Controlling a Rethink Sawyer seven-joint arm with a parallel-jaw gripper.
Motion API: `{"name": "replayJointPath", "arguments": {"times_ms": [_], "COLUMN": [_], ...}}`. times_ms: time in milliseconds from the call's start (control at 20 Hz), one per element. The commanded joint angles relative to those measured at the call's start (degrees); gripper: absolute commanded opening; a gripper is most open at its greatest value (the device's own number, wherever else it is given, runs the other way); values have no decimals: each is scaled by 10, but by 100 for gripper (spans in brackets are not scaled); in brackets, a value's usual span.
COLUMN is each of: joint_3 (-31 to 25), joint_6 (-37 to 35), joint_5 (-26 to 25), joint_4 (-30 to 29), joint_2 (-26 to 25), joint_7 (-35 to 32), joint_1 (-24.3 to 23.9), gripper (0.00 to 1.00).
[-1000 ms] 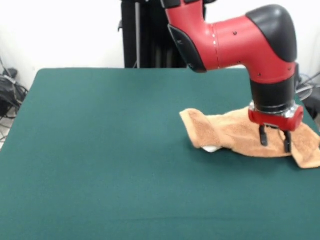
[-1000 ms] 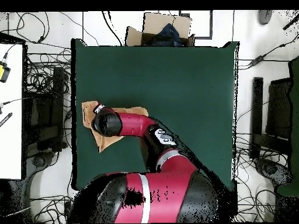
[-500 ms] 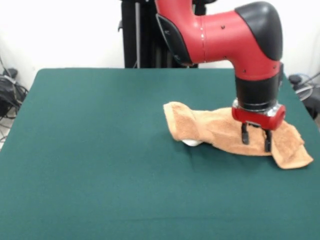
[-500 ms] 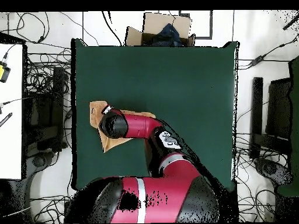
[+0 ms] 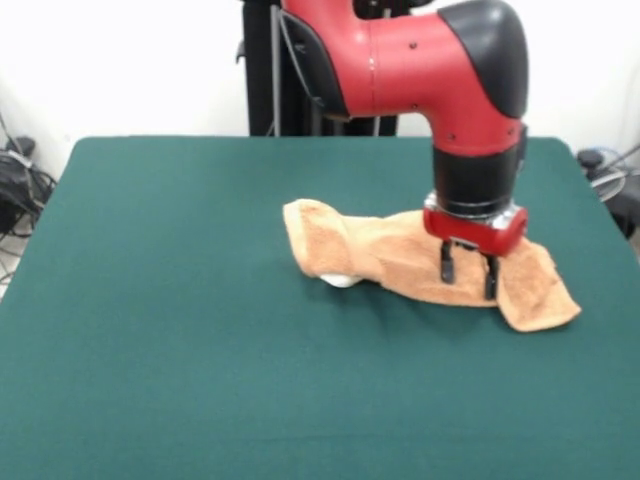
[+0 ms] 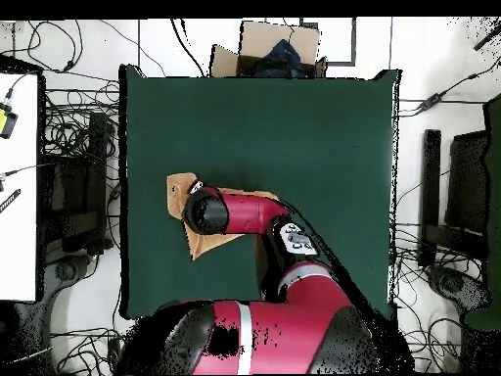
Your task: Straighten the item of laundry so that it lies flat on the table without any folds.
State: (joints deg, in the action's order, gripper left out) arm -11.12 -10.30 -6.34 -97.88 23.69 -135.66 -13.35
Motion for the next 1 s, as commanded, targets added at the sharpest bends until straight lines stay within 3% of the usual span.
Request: {"name": "replayJointPath", "arguments": {"times_ms": [50, 700, 1000], "joint_3": [83, 61, 36], "joint_6": [-97, -158, -176], "joint_5": [-73, -145, -158], "joint_4": [25, 78, 74], "joint_2": [-33, -6, 26], "joint_7": [59, 93, 79], "joint_1": [-34, -71, -55], "gripper": [100, 100, 100]}}
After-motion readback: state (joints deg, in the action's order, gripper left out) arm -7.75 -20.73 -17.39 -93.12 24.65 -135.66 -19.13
